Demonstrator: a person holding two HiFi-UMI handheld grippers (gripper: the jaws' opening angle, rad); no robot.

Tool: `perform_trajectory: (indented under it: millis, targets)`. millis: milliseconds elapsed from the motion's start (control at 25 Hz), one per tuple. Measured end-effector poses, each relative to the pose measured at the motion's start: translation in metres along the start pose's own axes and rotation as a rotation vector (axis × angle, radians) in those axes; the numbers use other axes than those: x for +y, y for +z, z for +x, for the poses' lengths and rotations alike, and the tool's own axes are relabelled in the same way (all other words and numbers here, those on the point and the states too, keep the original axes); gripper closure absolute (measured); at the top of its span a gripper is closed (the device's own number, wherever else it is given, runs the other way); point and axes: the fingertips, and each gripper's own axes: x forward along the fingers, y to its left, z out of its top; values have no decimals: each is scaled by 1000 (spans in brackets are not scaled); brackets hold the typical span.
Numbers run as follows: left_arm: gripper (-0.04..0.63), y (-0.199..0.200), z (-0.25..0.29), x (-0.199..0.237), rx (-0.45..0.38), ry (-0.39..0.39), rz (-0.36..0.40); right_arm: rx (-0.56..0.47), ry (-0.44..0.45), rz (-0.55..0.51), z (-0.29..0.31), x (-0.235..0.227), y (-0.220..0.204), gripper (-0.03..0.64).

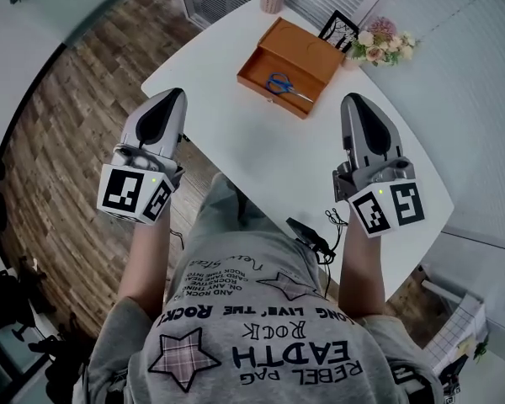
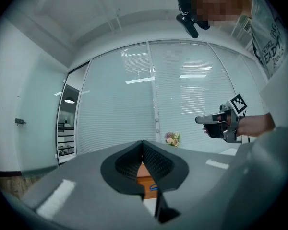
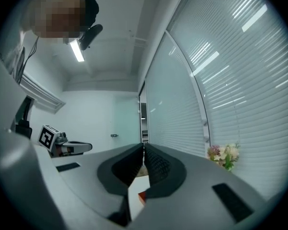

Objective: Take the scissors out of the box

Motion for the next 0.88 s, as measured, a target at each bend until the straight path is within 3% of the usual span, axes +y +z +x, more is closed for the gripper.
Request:
perform_trajectory:
  millis: [680, 880]
  targets:
    - [586, -5, 88, 78, -26, -219, -7, -13, -252, 14, 63, -18, -7, 600]
    - [586, -4, 100, 76, -21, -255, -16, -8, -293, 26, 56, -28, -9, 600]
